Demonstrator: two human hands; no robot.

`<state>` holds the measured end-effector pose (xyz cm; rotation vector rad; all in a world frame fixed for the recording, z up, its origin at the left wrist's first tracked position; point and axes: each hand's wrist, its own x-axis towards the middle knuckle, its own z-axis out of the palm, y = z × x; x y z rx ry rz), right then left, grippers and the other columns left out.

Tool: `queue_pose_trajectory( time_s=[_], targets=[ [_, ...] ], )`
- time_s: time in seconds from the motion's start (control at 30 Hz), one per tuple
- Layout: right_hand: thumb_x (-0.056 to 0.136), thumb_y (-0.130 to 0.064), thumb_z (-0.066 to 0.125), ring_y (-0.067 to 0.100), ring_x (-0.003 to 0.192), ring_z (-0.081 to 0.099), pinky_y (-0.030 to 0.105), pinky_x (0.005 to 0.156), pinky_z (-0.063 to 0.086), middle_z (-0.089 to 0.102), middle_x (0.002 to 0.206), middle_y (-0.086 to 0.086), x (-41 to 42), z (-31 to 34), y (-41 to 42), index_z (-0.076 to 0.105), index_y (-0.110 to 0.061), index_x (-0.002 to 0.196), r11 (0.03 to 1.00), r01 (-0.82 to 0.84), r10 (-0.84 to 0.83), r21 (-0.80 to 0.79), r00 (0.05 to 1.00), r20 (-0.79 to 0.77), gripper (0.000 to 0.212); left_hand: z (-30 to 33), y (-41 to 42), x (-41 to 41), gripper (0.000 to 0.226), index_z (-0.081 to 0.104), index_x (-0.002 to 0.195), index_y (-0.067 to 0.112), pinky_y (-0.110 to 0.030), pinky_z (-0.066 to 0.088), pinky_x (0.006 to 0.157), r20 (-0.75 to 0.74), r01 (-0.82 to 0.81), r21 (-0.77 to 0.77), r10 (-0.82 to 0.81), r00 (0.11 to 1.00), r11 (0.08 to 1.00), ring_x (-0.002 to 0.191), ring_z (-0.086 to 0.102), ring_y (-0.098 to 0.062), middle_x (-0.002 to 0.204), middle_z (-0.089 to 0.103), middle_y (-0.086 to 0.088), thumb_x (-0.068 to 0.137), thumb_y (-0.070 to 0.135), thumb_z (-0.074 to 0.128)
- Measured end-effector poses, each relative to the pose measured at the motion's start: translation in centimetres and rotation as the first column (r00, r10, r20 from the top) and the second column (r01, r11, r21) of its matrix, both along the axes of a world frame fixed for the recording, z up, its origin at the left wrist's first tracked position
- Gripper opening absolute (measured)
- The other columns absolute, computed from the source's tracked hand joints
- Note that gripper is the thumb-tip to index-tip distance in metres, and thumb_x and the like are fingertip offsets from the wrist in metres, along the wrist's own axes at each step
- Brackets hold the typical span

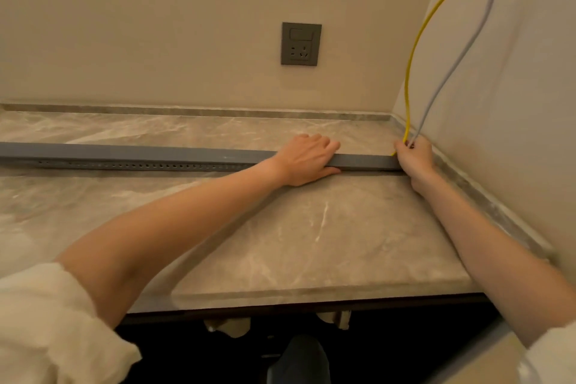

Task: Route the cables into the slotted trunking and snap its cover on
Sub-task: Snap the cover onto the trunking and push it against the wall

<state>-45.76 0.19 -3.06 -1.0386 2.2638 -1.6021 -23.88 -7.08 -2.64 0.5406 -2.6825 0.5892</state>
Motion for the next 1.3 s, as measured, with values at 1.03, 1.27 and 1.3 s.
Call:
queue_pose_trajectory(
  time_s=[1.03, 1.27, 1.3],
  targets=[
    [0.092, -0.003, 0.045, 0.029, 0.051, 0.065, 0.023, 0.037, 0.050, 0.054, 0.078, 0.017, -1.5, 2.2, 1.0, 0.050, 0.005, 0.093, 0.956, -0.153, 0.268, -0.252, 0.807, 0.526, 0.010, 3.5, 0.5, -4.9, 0.027, 0.059, 0.096, 0.015, -0.038, 0.043, 0.067, -0.130, 0.046, 0.412, 0.009, 0.991, 0.910, 0.082, 0.052, -0.023, 0.088, 0.057, -0.002, 0.093, 0.039, 0.048],
    [0.095, -0.016, 0.041, 0.016, 0.050, 0.057, 0.020, 0.035, 0.043, 0.054, 0.077, 0.009, 0.0, 0.9, -0.2, 0.045, -0.009, 0.090, 0.953, 0.038, 0.083, -0.300, 0.920, 0.382, 0.010, 4.5, 0.5, -5.6, 0.032, 0.057, 0.103, 0.014, -0.040, 0.044, 0.070, -0.049, -0.024, 0.423, 0.049, 0.998, 0.906, 0.084, 0.054, -0.024, 0.094, 0.058, -0.004, 0.096, 0.039, 0.039],
    [0.095, -0.017, 0.041, 0.016, 0.057, 0.055, 0.020, 0.037, 0.043, 0.052, 0.077, 0.006, 0.2, 0.8, -0.3, 0.045, -0.013, 0.083, 0.945, 0.089, 0.046, -0.316, 0.917, 0.396, 0.013, 4.6, 0.6, -5.8, 0.032, 0.057, 0.100, 0.013, -0.038, 0.041, 0.066, -0.025, -0.040, 0.377, 0.053, 0.998, 0.925, 0.081, 0.054, -0.023, 0.093, 0.058, -0.004, 0.096, 0.039, 0.038]
  ],
)
